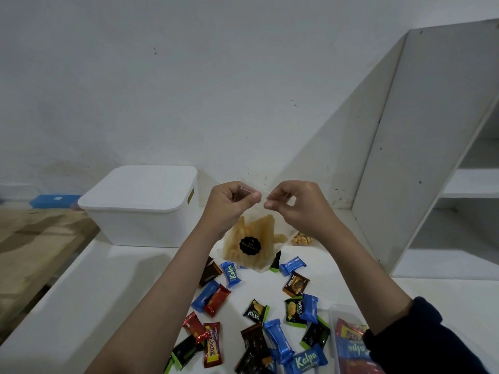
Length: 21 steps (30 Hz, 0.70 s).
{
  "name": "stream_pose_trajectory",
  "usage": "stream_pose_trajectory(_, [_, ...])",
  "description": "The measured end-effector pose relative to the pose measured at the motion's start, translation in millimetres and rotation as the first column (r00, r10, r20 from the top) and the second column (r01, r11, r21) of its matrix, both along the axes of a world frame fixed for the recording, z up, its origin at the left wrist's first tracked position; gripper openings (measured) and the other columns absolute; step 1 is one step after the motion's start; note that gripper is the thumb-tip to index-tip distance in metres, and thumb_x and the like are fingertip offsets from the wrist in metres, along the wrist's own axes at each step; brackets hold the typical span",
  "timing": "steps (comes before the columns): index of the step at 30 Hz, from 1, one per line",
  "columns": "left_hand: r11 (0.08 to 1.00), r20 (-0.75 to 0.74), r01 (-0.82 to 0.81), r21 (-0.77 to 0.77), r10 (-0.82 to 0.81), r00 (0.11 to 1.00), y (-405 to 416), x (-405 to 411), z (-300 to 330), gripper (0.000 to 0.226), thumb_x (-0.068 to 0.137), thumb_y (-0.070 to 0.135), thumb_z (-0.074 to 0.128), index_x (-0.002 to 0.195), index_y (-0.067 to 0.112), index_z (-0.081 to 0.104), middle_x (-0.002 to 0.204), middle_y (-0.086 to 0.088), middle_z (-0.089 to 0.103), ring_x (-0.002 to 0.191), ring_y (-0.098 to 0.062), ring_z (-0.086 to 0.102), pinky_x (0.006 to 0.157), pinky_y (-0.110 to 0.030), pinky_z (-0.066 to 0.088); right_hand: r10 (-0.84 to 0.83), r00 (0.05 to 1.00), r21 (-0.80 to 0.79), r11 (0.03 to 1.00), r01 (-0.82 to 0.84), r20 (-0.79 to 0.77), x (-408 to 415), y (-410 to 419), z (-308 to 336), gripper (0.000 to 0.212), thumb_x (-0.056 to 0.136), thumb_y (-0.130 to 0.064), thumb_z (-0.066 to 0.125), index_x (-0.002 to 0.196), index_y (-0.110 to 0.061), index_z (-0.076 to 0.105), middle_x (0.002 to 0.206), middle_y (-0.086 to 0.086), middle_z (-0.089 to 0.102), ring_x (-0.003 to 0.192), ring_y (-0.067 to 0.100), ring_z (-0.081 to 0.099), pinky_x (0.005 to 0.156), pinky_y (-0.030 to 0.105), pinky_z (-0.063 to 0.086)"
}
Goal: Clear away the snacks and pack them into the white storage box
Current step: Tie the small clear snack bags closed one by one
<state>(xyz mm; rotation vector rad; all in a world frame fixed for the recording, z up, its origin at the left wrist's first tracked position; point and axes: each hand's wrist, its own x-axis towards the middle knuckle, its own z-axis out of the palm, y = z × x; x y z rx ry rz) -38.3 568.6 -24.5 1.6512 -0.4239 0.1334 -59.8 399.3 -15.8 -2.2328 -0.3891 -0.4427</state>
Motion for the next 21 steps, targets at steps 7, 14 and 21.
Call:
stream_pose_trajectory(7, [1.0,-0.013,0.006,-0.015,-0.006,1.0,-3.9,0.0,-5.1,0.013,0.082,-0.001,0.065,0.075,0.009,0.066,0.058,0.012,0.066,0.058,0.006,0.059,0.055,-0.007,0.043,0.008,0.998,-0.135,0.991,0.0,0.058,0.7,2.7,-4.2,0.01,0.087,-0.017,0.064,0.08,-0.011,0.069,0.07,0.0,0.067,0.065,0.015,0.061,0.064,0.032,0.051])
stream_pose_trajectory(14, [0.999,-0.037,0.036,-0.039,-0.037,0.999,-1.6,1.3,-5.3,0.015,0.08,-0.005,0.066,0.076,0.009,0.067,0.06,0.012,0.068,0.061,0.003,0.06,0.059,-0.01,0.046,0.036,0.997,0.069,0.997,-0.031,-0.066,1.0,-1.6,-5.1,0.01,0.078,-0.021,0.076,0.074,-0.019,0.067,0.069,-0.011,0.065,0.066,-0.001,0.058,0.061,0.003,0.04])
stream_pose_trajectory(21, [1.0,-0.017,0.012,0.011,-0.012,1.0,-1.0,6.4,-6.3,0.018,0.079,-0.004,0.067,0.076,0.013,0.069,0.064,0.01,0.07,0.068,-0.004,0.064,0.069,-0.016,0.053,0.071,0.984,0.156,0.987,-0.046,-0.162,5.0,-2.8,-2.5,0.01,0.078,-0.024,0.076,0.073,-0.02,0.069,0.069,-0.009,0.066,0.063,-0.002,0.057,0.057,0.006,0.041])
